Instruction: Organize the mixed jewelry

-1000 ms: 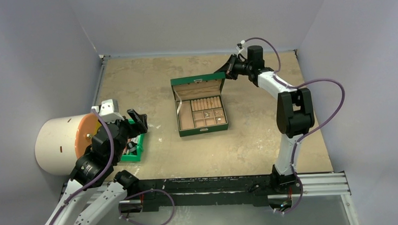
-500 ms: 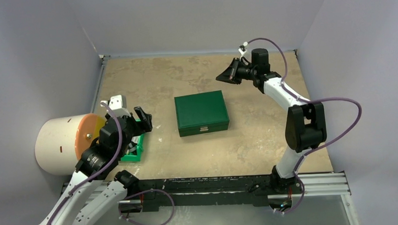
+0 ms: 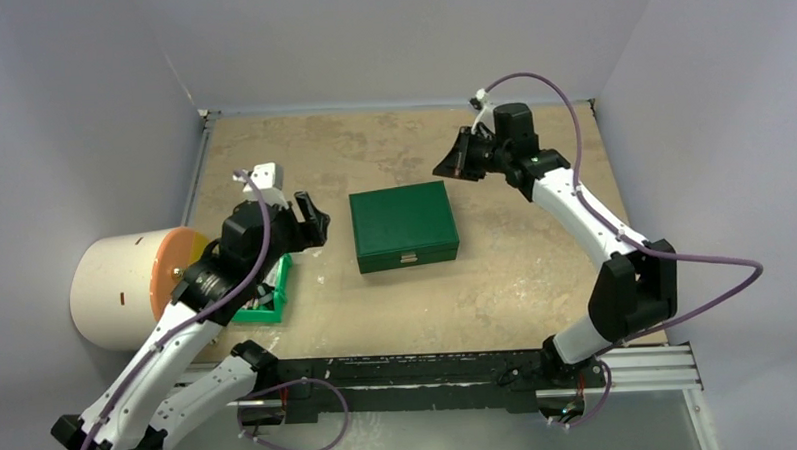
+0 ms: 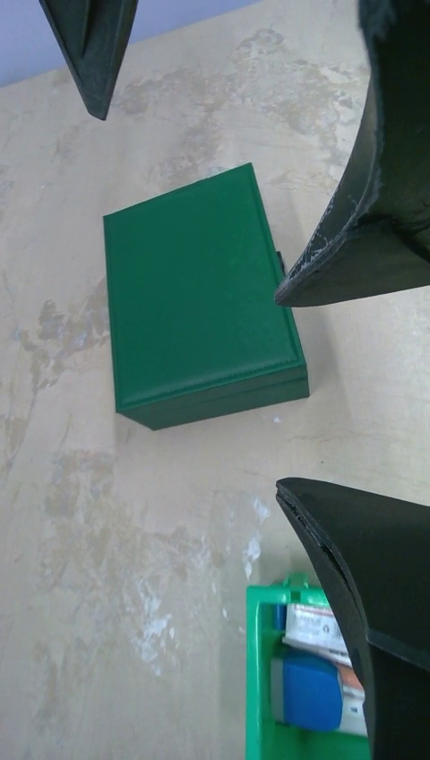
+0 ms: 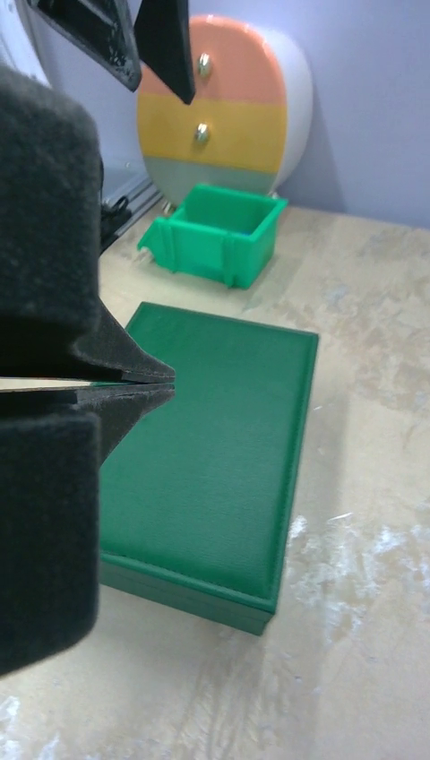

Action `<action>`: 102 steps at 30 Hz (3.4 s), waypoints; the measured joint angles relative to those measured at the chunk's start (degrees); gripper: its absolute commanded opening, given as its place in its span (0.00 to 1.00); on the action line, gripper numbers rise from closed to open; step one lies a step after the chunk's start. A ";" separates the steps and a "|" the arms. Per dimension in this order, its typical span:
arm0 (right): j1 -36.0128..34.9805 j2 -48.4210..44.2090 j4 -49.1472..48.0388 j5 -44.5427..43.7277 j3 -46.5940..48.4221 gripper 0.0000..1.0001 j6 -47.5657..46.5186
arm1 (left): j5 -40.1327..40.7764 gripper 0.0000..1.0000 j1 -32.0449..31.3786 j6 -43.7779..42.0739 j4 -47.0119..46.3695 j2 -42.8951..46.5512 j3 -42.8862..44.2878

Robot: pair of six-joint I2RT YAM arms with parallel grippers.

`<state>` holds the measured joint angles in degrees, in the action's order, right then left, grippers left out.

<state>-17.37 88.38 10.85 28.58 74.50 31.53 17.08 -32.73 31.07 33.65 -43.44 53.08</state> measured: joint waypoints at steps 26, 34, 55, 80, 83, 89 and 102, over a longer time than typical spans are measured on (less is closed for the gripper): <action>-20.35 -2.99 16.44 -24.76 0.87 0.00 -4.76 | -20.59 0.00 -2.08 8.90 -14.19 -30.88 0.42; -22.38 -0.37 16.92 -26.58 2.51 0.00 -4.74 | -22.36 0.00 -2.67 9.92 -16.90 -37.11 0.42; -24.00 6.54 16.55 -27.63 -0.11 0.00 -4.11 | -21.90 0.00 -3.39 10.40 -19.56 -39.50 -0.96; -25.40 5.60 9.51 -30.69 -7.39 0.00 -1.18 | -21.22 0.03 -3.67 10.45 -23.82 -37.55 -4.61; -25.40 5.31 9.33 -30.71 -7.52 0.00 -0.85 | -21.09 0.11 -3.69 10.54 -23.93 -37.44 -4.72; -25.51 5.55 10.71 -31.06 -6.29 0.00 -0.76 | -21.07 0.19 -3.80 11.39 -23.28 -37.29 -4.13; -26.03 4.13 21.55 -35.21 -1.29 0.45 -1.05 | -15.91 0.41 -4.04 8.94 -8.04 -32.35 4.26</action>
<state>-43.40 92.51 32.40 -6.63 73.21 30.48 1.17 -36.77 40.01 25.61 -75.79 57.34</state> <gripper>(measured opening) 0.370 0.360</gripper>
